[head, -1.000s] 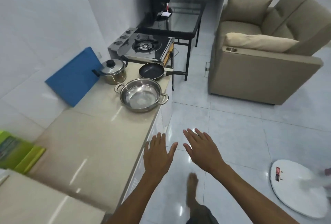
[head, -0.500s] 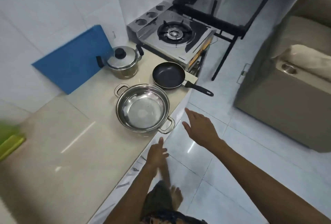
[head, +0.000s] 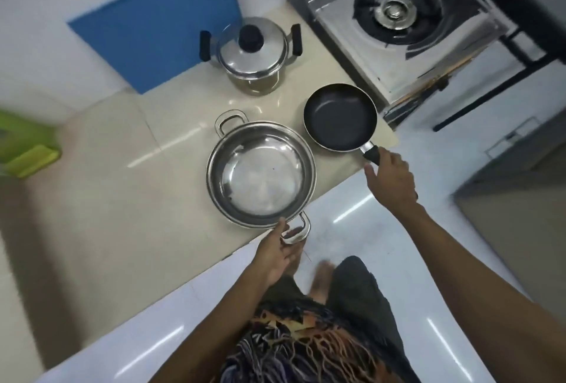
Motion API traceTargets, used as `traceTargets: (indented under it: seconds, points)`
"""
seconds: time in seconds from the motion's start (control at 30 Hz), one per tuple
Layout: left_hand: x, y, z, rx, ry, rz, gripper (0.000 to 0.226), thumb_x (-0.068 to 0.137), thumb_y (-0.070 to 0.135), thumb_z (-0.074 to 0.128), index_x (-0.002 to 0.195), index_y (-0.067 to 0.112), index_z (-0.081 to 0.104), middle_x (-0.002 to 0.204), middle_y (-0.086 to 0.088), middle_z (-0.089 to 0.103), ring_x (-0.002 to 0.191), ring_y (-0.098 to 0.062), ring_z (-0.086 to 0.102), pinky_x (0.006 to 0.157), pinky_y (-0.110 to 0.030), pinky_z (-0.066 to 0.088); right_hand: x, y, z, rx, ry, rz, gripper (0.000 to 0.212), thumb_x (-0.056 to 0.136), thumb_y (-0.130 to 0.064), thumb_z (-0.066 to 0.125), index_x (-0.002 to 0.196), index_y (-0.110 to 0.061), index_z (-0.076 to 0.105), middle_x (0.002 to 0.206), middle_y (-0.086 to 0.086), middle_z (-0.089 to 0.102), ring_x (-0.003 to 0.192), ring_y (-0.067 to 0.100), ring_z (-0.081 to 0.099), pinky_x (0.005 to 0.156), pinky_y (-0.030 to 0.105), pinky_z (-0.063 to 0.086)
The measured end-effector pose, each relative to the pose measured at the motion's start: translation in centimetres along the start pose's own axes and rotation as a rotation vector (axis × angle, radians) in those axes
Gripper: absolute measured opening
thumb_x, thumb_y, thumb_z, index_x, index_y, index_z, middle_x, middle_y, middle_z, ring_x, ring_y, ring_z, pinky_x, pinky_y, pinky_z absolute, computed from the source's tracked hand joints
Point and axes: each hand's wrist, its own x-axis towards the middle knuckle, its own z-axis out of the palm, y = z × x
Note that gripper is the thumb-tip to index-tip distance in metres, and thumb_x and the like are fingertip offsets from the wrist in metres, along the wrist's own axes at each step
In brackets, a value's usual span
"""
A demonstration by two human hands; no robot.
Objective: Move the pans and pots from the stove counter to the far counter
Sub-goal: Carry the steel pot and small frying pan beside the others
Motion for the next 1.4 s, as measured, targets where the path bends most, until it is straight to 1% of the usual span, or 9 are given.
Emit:
traceTargets:
  seconds: [0.13,0.23,0.37,0.5,0.63,0.87,1.07,1.27,1.4]
  points:
    - [0.4,-0.4,0.8,-0.156,0.055,0.000,0.033,0.096,0.036,0.065,0.116,0.010,0.065,0.114,-0.015,0.076,0.104,-0.034,0.072,0.102,-0.046,0.051,3.6,1.5,0.7,0.202,-0.150,0.088,0.051,0.102,-0.035,0.053,0.143,-0.007,0.042,0.132,0.028,0.056,0.117,0.051,0.055,0.095,0.058,0.047]
    - [0.7,-1.1,1.8,-0.276,0.090,0.043,0.031,0.095,0.036,0.067,0.111,0.010,0.063,0.105,-0.015,0.079,0.097,-0.035,0.076,0.098,-0.047,0.052,5.7,3.6,0.9,0.435,-0.293,0.208,0.054,0.103,-0.045,0.048,0.145,-0.011,0.040,0.130,0.023,0.063,0.114,0.043,0.062,0.096,0.050,0.048]
    - [1.2,-2.2,5.1,-0.453,0.186,0.131,0.032,0.095,0.041,0.065,0.105,0.012,0.056,0.119,-0.016,0.073,0.115,-0.042,0.067,0.092,-0.047,0.056,7.8,6.5,1.2,0.660,-0.579,0.253,0.049,0.101,-0.054,0.047,0.123,-0.011,0.060,0.095,0.012,0.078,0.069,0.025,0.075,0.068,0.035,0.057]
    - [1.2,-2.1,8.1,-0.607,0.250,0.225,0.027,0.097,0.035,0.063,0.096,0.010,0.053,0.117,-0.020,0.070,0.107,-0.043,0.070,0.081,-0.045,0.061,9.2,7.8,1.3,0.813,-0.787,0.289,0.044,0.100,-0.052,0.050,0.109,-0.012,0.065,0.075,0.009,0.076,0.054,0.024,0.066,0.053,0.032,0.057]
    - [1.0,-1.9,9.5,-0.608,0.289,0.256,0.024,0.099,0.027,0.062,0.104,0.007,0.050,0.123,-0.024,0.066,0.114,-0.047,0.065,0.099,-0.047,0.053,9.6,7.6,1.7,0.784,-0.810,0.244,0.044,0.101,-0.050,0.051,0.108,-0.010,0.067,0.060,0.003,0.059,0.046,0.019,0.054,0.048,0.030,0.049]
    - [0.6,-1.1,10.2,-0.549,0.310,0.312,0.021,0.096,0.026,0.063,0.109,0.010,0.059,0.092,-0.015,0.079,0.097,-0.040,0.075,0.070,-0.035,0.059,8.7,7.1,1.2,0.560,-0.518,0.077,0.055,0.097,-0.062,0.047,0.088,-0.012,0.065,0.062,0.006,0.059,0.045,0.017,0.052,0.043,0.026,0.044]
    - [-0.4,-1.4,9.4,-0.593,0.299,0.315,0.024,0.093,0.023,0.064,0.112,0.012,0.055,0.103,-0.018,0.078,0.093,-0.041,0.076,0.071,-0.037,0.056,7.9,6.5,0.9,0.450,-0.459,0.007,0.060,0.096,-0.065,0.046,0.083,-0.009,0.064,0.063,0.011,0.064,0.048,0.022,0.058,0.049,0.029,0.048]
    - [-2.8,-3.4,6.1,-0.721,0.216,0.346,0.024,0.091,0.022,0.067,0.104,0.010,0.049,0.109,-0.024,0.076,0.091,-0.042,0.076,0.061,-0.033,0.058,4.7,3.8,0.2,0.426,-0.453,-0.088,0.061,0.094,-0.068,0.045,0.079,-0.012,0.062,0.059,0.008,0.060,0.047,0.019,0.055,0.044,0.026,0.046]
    - [-5.4,-5.6,2.3,-0.807,0.189,0.376,0.027,0.090,0.020,0.069,0.106,0.008,0.051,0.110,-0.024,0.076,0.112,-0.045,0.068,0.062,-0.036,0.059,1.2,0.4,-0.1,0.422,-0.454,-0.167,0.060,0.095,-0.066,0.046,0.079,-0.011,0.063,0.057,0.006,0.059,0.046,0.018,0.053,0.039,0.024,0.044]
